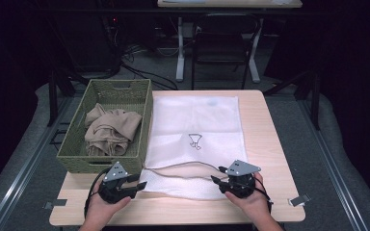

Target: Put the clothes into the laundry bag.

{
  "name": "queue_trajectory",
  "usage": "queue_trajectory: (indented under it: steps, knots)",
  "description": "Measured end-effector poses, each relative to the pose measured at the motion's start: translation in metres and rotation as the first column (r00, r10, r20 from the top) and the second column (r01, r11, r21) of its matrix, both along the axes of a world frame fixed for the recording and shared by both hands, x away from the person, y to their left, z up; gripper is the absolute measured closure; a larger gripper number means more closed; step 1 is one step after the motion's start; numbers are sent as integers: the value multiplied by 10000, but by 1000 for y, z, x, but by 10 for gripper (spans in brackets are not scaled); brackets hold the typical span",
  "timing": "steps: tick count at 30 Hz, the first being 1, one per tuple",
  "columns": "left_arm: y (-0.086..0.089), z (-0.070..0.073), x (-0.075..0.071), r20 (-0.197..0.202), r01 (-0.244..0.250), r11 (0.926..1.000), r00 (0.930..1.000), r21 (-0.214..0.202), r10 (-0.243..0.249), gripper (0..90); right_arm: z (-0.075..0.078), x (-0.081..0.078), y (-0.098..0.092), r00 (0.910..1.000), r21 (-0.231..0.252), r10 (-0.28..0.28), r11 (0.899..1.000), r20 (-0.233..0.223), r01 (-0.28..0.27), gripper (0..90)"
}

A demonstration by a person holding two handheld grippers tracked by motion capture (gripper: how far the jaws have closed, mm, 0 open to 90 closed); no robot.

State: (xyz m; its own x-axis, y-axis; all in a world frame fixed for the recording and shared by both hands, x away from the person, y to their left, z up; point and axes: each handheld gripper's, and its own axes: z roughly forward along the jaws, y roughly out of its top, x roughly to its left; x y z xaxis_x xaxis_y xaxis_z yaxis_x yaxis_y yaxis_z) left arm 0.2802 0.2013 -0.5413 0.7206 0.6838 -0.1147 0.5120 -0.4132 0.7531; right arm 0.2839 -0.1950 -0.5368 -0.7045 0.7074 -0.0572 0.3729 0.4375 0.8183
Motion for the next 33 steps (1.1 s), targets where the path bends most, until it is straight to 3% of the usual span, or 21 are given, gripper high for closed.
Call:
queue_trajectory:
  steps: [6,17,24,30,33]
  knots:
    - [2,2,0,127,-230,9997,9997,-82,231,545,-2,0,-2,9999,-84,4,10000,-103,-4,538]
    - [3,6,-1,355,-145,9993,9992,-330,157,549,-2,-2,-3,10000,-136,-87,9999,30,87,507]
    - [2,7,-1,236,-87,9996,9997,-283,93,539,-1,-3,-4,9999,-135,-91,9999,60,92,501]
    - [-1,10,-4,383,37,10000,9993,12,-38,536,-2,-2,-3,10000,-152,-66,9999,56,67,503]
    - [-1,13,-6,456,-16,10000,9990,-62,19,521,-1,-3,-3,10000,-129,-13,9999,60,14,506]
